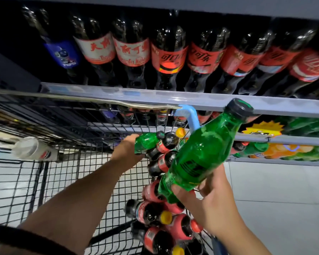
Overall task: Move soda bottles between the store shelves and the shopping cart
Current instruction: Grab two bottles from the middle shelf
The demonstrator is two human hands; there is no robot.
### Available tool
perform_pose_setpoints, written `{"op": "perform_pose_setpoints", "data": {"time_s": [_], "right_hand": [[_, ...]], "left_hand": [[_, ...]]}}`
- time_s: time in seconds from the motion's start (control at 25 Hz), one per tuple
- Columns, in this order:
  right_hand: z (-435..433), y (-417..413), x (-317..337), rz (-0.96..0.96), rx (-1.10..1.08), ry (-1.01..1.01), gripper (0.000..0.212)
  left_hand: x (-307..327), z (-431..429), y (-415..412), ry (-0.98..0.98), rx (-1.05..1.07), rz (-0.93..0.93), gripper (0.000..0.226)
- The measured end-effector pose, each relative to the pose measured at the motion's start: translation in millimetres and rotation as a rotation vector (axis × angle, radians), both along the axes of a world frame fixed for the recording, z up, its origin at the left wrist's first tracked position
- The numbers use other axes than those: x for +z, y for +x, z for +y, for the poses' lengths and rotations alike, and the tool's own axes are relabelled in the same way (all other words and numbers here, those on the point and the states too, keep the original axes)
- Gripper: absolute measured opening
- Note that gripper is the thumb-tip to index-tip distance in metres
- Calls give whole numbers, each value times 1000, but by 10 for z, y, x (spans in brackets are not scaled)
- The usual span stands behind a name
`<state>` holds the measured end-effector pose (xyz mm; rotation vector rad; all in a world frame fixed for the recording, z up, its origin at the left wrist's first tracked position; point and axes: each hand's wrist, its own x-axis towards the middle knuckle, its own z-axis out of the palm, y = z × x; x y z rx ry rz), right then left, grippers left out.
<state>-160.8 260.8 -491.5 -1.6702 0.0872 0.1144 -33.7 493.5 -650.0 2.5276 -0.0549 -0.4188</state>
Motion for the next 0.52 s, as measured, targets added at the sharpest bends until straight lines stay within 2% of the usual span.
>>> {"op": "perform_pose_setpoints", "data": {"time_s": [0.24, 0.52], "right_hand": [[5, 16, -49, -27, -10, -21, 62], [8, 13, -60, -44, -23, -40, 60]], "left_hand": [[-209, -221, 119, 267, 16, -85, 66], [-14, -52, -114, -66, 124, -60, 58]]}}
